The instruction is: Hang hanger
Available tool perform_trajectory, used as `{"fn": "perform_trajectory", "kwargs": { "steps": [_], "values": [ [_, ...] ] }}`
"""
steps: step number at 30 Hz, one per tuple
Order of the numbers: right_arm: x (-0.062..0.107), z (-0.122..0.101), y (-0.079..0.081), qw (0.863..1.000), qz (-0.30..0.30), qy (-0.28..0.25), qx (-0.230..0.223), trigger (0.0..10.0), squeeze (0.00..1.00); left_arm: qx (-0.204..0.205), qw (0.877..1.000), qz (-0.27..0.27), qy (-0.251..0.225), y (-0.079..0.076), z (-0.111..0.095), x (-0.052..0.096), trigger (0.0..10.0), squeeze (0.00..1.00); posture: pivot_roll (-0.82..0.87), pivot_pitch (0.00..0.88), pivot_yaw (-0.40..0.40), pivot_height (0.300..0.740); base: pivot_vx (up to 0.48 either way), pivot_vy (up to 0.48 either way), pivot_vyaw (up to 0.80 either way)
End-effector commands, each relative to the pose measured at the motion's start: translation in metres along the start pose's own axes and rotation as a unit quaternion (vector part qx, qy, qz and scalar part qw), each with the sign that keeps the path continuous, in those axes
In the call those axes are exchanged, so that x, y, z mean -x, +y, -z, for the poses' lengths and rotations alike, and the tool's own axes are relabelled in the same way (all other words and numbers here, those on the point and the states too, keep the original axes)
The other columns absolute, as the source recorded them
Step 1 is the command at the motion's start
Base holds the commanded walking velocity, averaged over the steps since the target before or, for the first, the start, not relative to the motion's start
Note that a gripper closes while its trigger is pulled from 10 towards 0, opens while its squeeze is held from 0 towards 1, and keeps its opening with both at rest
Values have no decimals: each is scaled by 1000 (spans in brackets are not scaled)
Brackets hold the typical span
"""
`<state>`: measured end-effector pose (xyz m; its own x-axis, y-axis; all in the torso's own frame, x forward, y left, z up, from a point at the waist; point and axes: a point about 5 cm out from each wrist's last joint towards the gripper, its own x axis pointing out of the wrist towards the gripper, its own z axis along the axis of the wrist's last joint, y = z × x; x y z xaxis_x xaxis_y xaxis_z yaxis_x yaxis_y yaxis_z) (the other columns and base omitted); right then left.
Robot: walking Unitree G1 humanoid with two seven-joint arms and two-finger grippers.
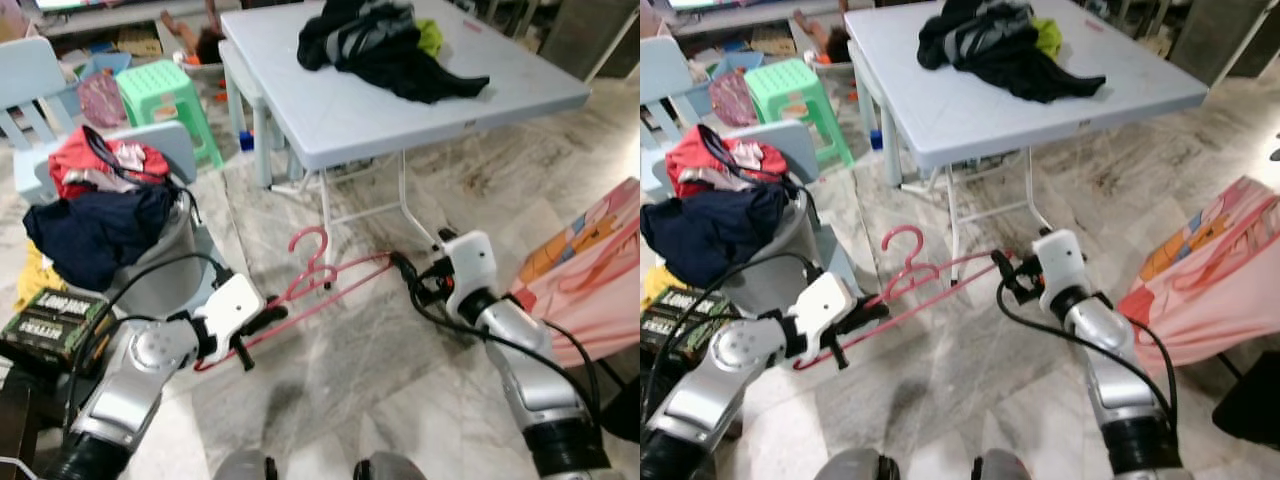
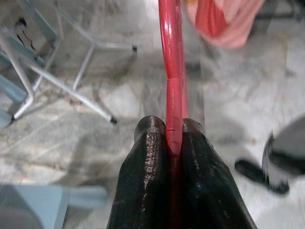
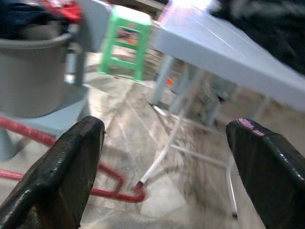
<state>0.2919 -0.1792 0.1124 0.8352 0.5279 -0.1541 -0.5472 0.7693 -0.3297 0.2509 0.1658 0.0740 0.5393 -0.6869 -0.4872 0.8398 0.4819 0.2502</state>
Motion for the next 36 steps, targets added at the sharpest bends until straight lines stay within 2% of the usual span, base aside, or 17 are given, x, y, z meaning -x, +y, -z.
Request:
{"fn": "perform_trajectory", "kwargs": {
  "steps": [1, 2, 4, 6, 7, 11, 14, 16, 17, 24, 26, 27, 28, 29, 30, 32, 36],
  "values": [
    [1, 0, 2, 999, -43, 4, 10, 10000, 0, -11, 1000, 18, 4, -2, 1, -1, 10000, 0, 32, 42, -25, 740, 0, 0, 0],
    [2, -2, 1, 994, -104, 11, 23, 10000, 0, -20, 999, 26, 14, -1, 4, 2, 10000, 0, 32, 40, -26, 740, 0, 0, 0],
    [5, -4, 0, 985, -167, 22, 34, 10000, 0, -33, 999, 32, 20, 1, 6, 2, 10000, 0, 32, 36, -26, 740, 0, 0, 0],
    [5, -4, 0, 982, -186, 26, 38, 10000, 0, -32, 999, 36, 22, 1, 7, 3, 10000, 0, 31, 33, -25, 740, 0, 0, 0],
    [6, -5, -4, 972, -225, 40, 49, 10000, 0, -42, 998, 43, 27, 2, 9, 4, 10000, 0, 31, 33, -25, 740, 0, 0, 0],
    [2, -7, -10, 963, -253, 50, 82, 10000, 0, -51, 997, 55, 28, 2, 9, 4, 10000, 0, 30, 29, -25, 740, 0, 0, 0],
    [-4, -8, -6, 937, -331, 72, 86, 10000, 0, -76, 995, 63, 19, 2, 5, 2, 10000, 0, 28, 25, -25, 740, 0, 0, 0],
    [-6, -6, -2, 927, -355, 81, 93, 10000, 0, -85, 994, 63, 15, 3, 3, 0, 10000, 0, 30, 20, -23, 740, 0, 0, 0],
    [-8, -4, 3, 915, -381, 90, 97, 10000, 0, -95, 993, 63, 11, 4, 0, -1, 10000, 0, 33, 16, -24, 740, 0, 0, 0],
    [-26, 6, 27, 885, -440, 111, 106, 10000, 0, -117, 991, 63, -4, 8, -11, -5, 10000, 0, 41, 12, -27, 740, 0, 0, 0],
    [-31, 7, 31, 885, -438, 114, 108, 10000, 0, -119, 991, 62, -8, 8, -12, -6, 10000, 0, 43, 11, -28, 740, 0, 0, 0],
    [-37, 8, 31, 893, -421, 123, 103, 9882, 0, -119, 991, 63, -9, 8, -13, -7, 10000, 0, 43, 11, -28, 740, 0, 0, 0],
    [-40, 9, 32, 895, -414, 129, 102, 4549, 0, -123, 990, 66, -9, 7, -13, -8, 10000, 0, 43, 11, -28, 740, 0, 0, 0],
    [-44, 10, 33, 897, -409, 134, 101, 4549, 0, -129, 989, 70, -9, 6, -14, -9, 10000, 0, 43, 11, -28, 740, 0, 0, 0],
    [-46, 10, 34, 897, -409, 134, 98, 0, 0, -131, 989, 71, -9, 5, -13, -10, 10000, 0, 43, 9, -29, 740, 0, 0, 0],
    [-50, 9, 38, 896, -413, 132, 91, 0, 0, -134, 988, 72, -10, 4, -13, -11, 10000, 0, 42, 9, -29, 740, 0, 0, 0],
    [-53, 11, 42, 885, -428, 143, 117, 0, 0, -142, 987, 78, -9, 2, -14, -13, 10000, 0, 40, 12, -29, 740, 0, 0, 0]
  ]
}}
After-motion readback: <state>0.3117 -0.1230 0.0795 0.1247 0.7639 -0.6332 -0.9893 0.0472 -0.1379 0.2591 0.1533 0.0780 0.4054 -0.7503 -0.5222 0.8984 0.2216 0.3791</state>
